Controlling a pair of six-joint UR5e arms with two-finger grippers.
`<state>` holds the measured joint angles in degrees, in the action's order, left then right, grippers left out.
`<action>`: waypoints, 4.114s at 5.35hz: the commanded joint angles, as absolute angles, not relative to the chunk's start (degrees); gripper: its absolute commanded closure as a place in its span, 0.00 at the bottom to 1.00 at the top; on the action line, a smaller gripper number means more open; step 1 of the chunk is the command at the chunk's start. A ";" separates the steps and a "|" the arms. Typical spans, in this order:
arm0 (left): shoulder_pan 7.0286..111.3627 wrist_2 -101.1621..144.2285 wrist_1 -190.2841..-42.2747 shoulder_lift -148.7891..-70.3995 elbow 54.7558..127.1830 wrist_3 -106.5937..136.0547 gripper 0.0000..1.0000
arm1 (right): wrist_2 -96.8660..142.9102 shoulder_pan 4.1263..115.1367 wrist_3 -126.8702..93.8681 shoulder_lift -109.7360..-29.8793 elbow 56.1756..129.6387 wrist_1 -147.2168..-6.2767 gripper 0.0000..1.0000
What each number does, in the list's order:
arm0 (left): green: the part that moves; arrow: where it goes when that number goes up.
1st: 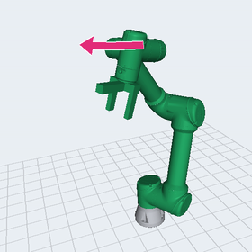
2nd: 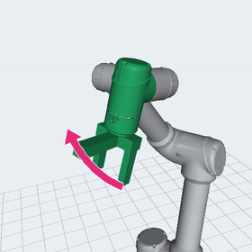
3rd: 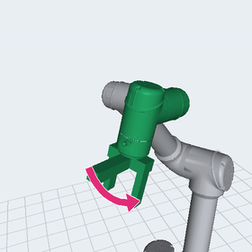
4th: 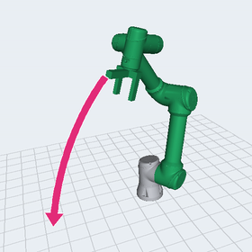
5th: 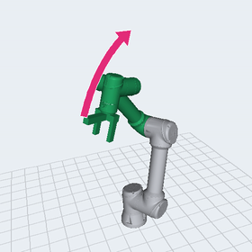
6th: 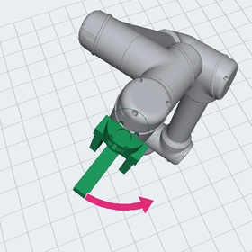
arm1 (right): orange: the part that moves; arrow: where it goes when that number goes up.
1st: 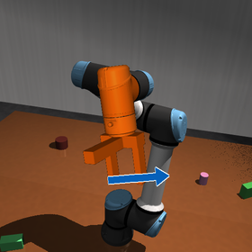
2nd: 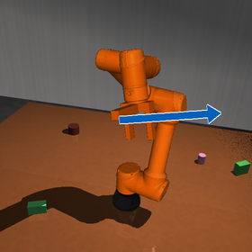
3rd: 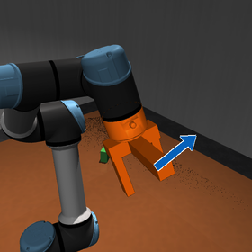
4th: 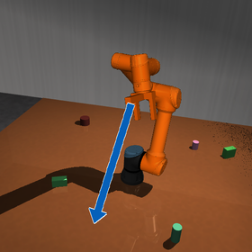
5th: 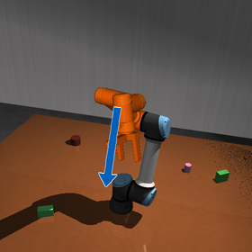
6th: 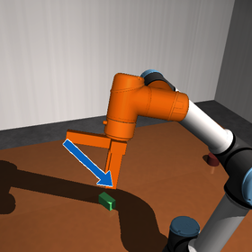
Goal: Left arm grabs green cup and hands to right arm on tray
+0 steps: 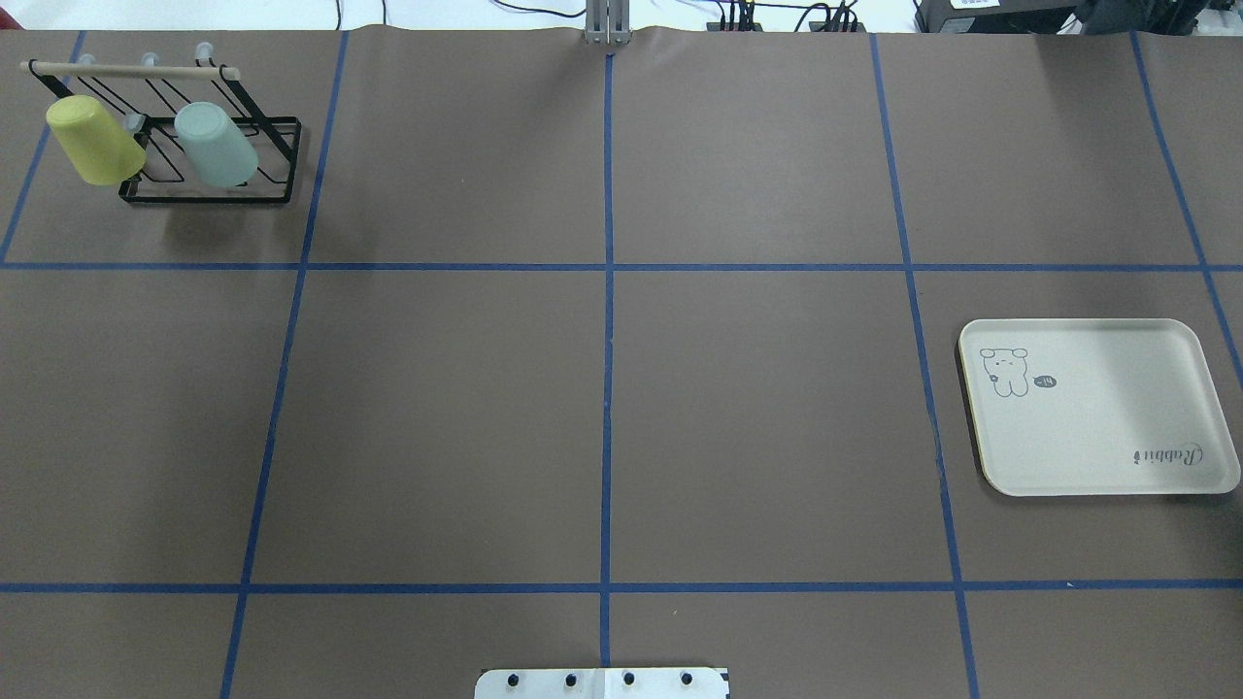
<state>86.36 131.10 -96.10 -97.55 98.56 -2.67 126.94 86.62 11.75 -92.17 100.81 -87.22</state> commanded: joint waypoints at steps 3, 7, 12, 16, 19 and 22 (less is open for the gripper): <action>75.47 130.70 -108.78 -106.93 88.16 12.18 0.00 | 127.26 86.40 10.81 -88.95 98.44 -87.27 0.00; 63.57 112.64 -104.87 -116.01 87.10 34.44 0.00 | 127.27 86.31 9.49 -89.03 98.44 -87.28 0.00; 59.15 106.79 -98.96 -120.05 82.54 33.22 0.00 | 127.35 86.22 9.32 -89.03 98.35 -87.28 0.00; 59.24 106.79 -98.88 -120.85 81.21 33.22 0.18 | 127.35 86.22 9.32 -89.03 98.35 -87.36 0.00; 59.24 106.79 -98.88 -120.85 81.21 33.22 0.30 | 127.35 86.22 9.32 -89.03 98.35 -87.36 0.00; 59.67 106.87 -98.18 -120.85 82.52 29.46 0.98 | 127.35 86.22 9.32 -89.03 98.44 -87.28 0.00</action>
